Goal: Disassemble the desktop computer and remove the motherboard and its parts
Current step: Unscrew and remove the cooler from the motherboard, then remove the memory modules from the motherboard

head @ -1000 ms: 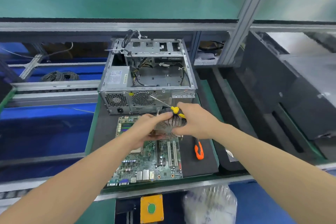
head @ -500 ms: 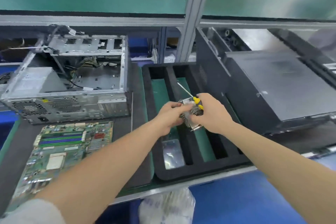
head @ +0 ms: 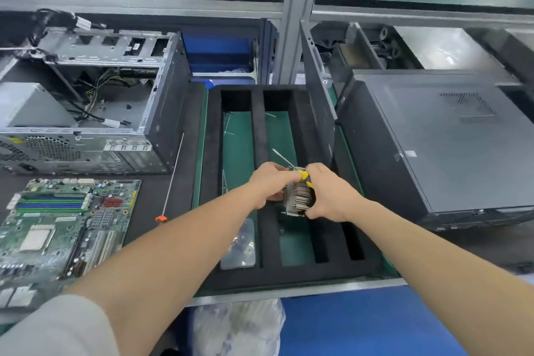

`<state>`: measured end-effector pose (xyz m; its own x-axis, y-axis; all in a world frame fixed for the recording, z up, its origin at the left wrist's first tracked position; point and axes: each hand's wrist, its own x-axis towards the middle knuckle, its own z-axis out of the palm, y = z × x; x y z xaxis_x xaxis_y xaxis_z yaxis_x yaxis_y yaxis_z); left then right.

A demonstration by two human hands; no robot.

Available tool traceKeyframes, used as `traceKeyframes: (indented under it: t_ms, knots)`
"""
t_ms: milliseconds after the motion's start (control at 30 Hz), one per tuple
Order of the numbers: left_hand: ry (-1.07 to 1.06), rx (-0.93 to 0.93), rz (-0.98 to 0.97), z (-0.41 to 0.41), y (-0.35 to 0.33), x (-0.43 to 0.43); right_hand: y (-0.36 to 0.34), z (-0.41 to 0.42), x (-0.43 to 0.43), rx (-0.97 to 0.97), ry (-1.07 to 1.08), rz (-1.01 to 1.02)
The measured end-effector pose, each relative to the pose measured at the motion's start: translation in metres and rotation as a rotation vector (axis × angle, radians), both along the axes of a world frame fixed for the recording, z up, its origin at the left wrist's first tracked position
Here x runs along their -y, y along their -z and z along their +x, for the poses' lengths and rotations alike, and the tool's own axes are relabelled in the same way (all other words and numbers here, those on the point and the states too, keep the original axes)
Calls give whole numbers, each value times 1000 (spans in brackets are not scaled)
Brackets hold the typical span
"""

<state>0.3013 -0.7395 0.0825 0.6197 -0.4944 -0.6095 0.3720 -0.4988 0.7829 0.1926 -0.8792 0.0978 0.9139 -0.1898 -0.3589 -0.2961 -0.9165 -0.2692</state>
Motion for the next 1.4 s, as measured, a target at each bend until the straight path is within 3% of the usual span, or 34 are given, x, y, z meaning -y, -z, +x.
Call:
traceKeyframes:
  t_ms: [667, 767, 967, 1067, 1267, 1400]
  knots:
    - [-105, -186, 12, -43, 16, -6, 56, 7, -1, -41, -182, -207]
    - [-84, -148, -50, -42, 15, -13, 47, 7, -8, -6, -118, -103]
    - [-196, 73, -138, -21, -15, -51, 17, 23, -45, 276, 110, 87]
    - [-184, 182, -158, -6, -35, -96, -4, 45, -89, 304, 216, 360]
    - [-196, 327, -41, 34, -41, -216, -22, 86, -200, 179, 204, 549]
    - [-205, 407, 96, 62, -33, -306, -15, 106, -267, 50, 189, 447]
